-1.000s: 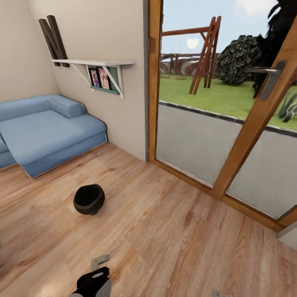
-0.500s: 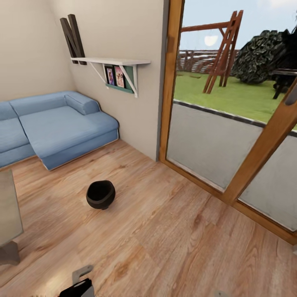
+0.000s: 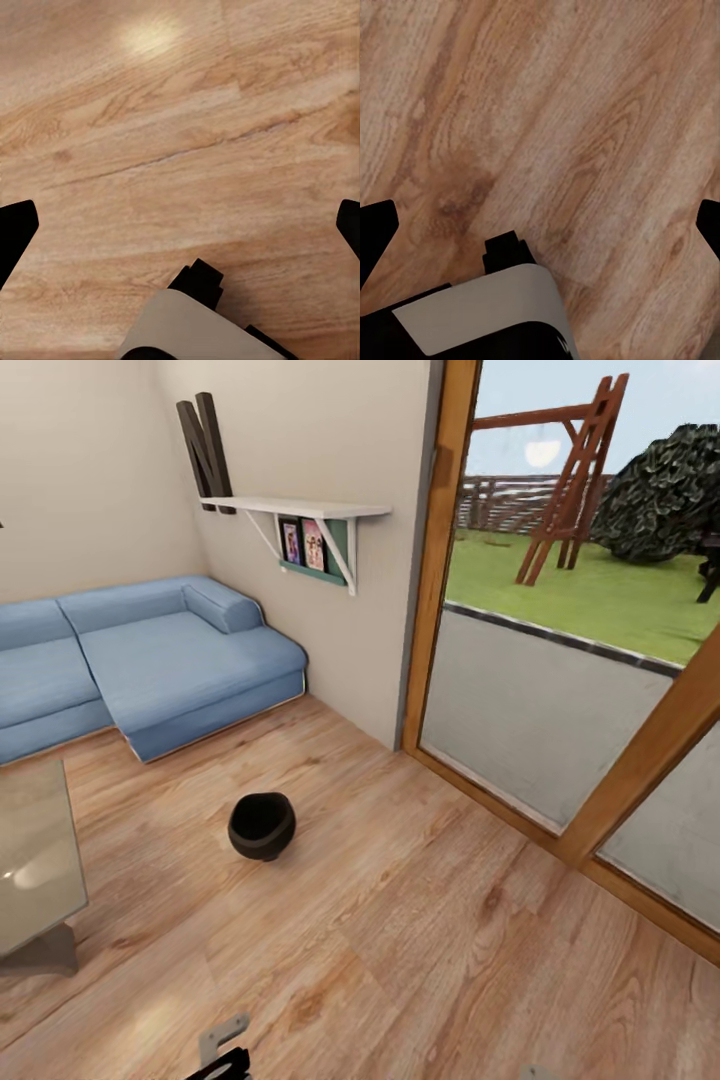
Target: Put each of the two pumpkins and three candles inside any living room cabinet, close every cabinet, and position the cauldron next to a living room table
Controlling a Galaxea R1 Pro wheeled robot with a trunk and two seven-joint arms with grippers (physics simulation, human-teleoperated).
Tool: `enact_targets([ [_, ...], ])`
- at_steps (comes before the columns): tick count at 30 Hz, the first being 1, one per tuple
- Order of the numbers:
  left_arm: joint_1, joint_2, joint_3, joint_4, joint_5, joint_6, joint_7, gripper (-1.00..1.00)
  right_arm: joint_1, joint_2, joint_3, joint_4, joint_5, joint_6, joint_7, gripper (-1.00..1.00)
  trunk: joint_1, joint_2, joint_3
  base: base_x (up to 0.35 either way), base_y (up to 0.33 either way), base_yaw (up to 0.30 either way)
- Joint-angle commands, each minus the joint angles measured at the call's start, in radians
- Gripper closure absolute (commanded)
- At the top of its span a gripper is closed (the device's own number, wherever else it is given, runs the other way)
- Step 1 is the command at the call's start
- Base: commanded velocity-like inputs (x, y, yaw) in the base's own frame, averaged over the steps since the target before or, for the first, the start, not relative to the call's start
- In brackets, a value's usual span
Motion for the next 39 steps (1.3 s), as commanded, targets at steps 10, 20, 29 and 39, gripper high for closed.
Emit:
enact_targets([
  [10,0.000,-0.009,-0.003,0.004,0.008,-0.006,0.002,-1.00,0.000,0.000,0.006,-0.001,-0.003,0.007,-0.007,-1.00,-0.038,0.070,0.030,0.000,0.000,0.209],
  [20,0.002,-0.016,-0.003,0.004,0.008,-0.011,0.002,-1.00,0.000,0.000,0.006,-0.001,-0.003,0.009,-0.006,-1.00,-0.077,0.140,0.058,0.000,0.000,0.280],
  [29,0.003,-0.025,-0.003,0.004,0.007,-0.012,0.002,-1.00,0.000,0.000,0.006,-0.002,-0.002,0.007,-0.006,-1.00,-0.111,0.203,0.084,0.000,0.000,0.121],
  [39,0.003,-0.032,-0.005,0.004,0.003,-0.012,0.002,-1.00,0.000,0.000,0.006,-0.002,-0.002,0.007,-0.005,-1.00,-0.150,0.273,0.115,0.000,0.000,0.002],
])
